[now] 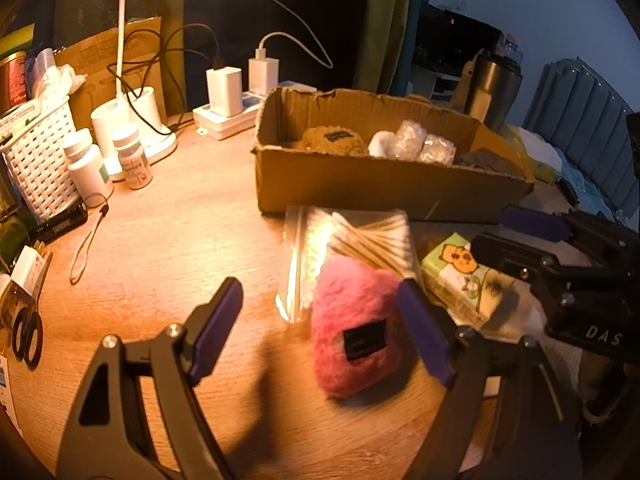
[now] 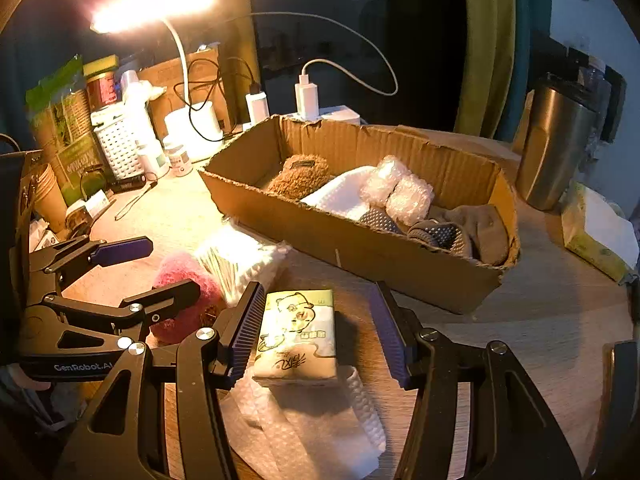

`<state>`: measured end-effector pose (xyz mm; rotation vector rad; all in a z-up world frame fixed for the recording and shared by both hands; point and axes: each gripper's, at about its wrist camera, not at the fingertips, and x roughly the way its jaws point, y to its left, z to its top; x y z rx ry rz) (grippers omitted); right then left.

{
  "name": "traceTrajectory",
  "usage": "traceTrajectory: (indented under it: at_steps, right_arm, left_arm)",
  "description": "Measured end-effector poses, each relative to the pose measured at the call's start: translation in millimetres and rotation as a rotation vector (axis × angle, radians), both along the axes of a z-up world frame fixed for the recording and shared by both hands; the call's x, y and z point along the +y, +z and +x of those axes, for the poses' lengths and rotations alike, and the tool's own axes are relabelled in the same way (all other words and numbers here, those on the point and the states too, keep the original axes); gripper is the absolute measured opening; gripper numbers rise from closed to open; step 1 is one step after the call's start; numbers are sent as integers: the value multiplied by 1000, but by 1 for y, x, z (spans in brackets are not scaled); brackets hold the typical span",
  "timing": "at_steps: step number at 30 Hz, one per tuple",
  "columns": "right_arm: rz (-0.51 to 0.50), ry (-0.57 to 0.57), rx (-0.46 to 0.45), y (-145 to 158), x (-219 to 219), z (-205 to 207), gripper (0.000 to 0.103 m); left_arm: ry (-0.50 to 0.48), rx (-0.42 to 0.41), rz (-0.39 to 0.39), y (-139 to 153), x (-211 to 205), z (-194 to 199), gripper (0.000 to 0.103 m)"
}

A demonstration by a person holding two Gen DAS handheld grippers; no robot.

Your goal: Organize soft objects

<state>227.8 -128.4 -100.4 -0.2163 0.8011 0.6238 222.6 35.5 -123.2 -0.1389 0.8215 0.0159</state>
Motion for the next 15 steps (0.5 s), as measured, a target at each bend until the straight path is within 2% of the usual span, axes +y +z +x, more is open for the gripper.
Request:
traceTrajectory:
  at_steps: [4,6,9,12,15]
  right_arm:
    - [-8,3,10,-4,3,2,58]
    - [-13,7,15,-6,5,2,58]
    - [-25,16,28,-11,8,2,57]
    - [-29,29,40,-12,9,0,57]
    - [-40,35,50,-16,11,-1,58]
  left_arm:
    - [-12,12,3,-4,-1,1,80]
    - [-19,10,2,-4,-1,0,71]
    - [-30,19,4,-6,-2,1,69]
    - [-39,25,4,-7,-3,0,61]
    - [-51,31,8,-8,-5,-1,59]
